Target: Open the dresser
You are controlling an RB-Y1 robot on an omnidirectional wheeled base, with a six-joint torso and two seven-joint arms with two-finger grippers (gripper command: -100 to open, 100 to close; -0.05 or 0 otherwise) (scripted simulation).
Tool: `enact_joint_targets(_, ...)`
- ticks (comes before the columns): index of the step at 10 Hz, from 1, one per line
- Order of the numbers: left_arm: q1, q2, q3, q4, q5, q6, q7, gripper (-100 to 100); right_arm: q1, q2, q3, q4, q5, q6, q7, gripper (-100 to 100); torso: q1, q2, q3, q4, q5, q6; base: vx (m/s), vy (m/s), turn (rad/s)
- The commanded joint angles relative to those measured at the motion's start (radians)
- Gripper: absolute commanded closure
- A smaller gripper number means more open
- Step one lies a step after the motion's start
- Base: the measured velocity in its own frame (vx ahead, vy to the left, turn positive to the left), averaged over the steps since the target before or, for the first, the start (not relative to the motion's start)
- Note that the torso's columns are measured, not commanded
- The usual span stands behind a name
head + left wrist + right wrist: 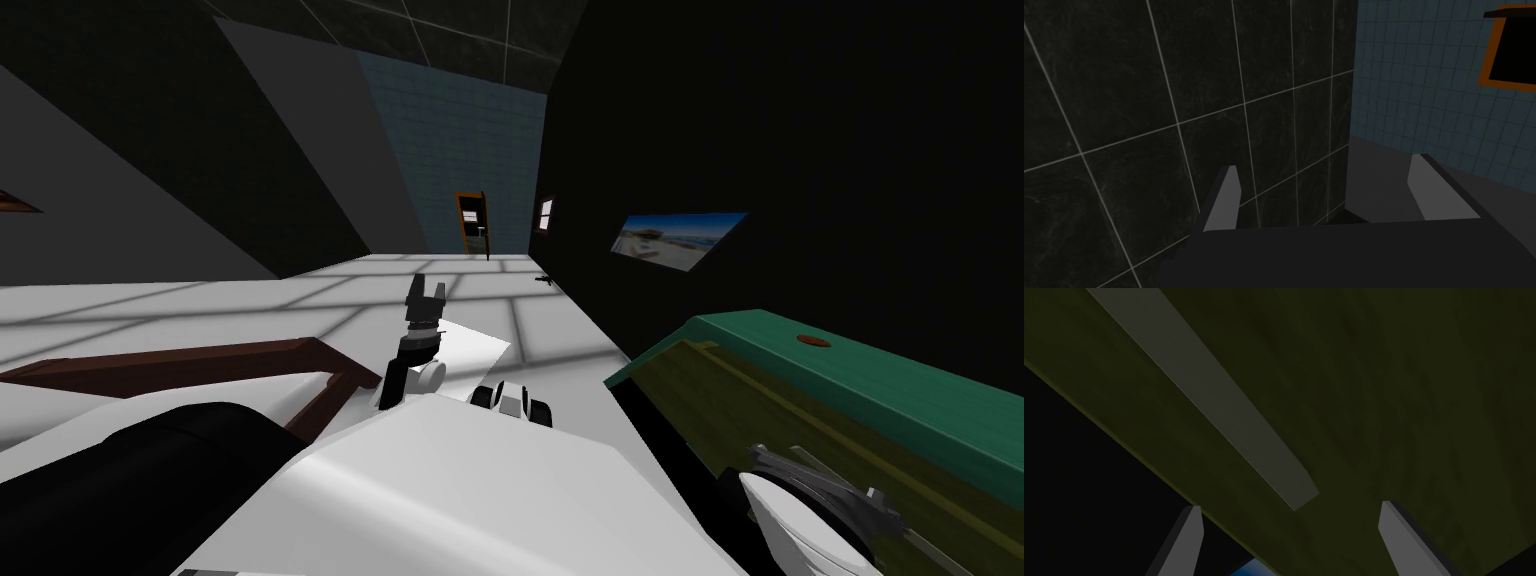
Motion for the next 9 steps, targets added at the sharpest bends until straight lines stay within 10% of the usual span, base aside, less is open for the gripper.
enact_joint_targets(1, 0.000, 0.000, 0.000, 0.000, 0.000, 0.000, 0.000, 0, -0.028, 0.006, -0.013, 0.033, -0.017, 0.019, 0.023, -100, 0.005, 0.000, 0.000, 0.000, 0.001, 0.000, -0.093, -0.069, 0.259)
enact_joint_targets(9, 0.000, 0.000, 0.000, 0.000, 0.000, 0.000, 0.000, 0, -0.166, 0.037, -0.079, 0.195, -0.103, 0.110, 0.138, -100, -0.002, -0.007, -0.005, -0.002, -0.001, -0.001, -0.197, -0.069, 0.302)
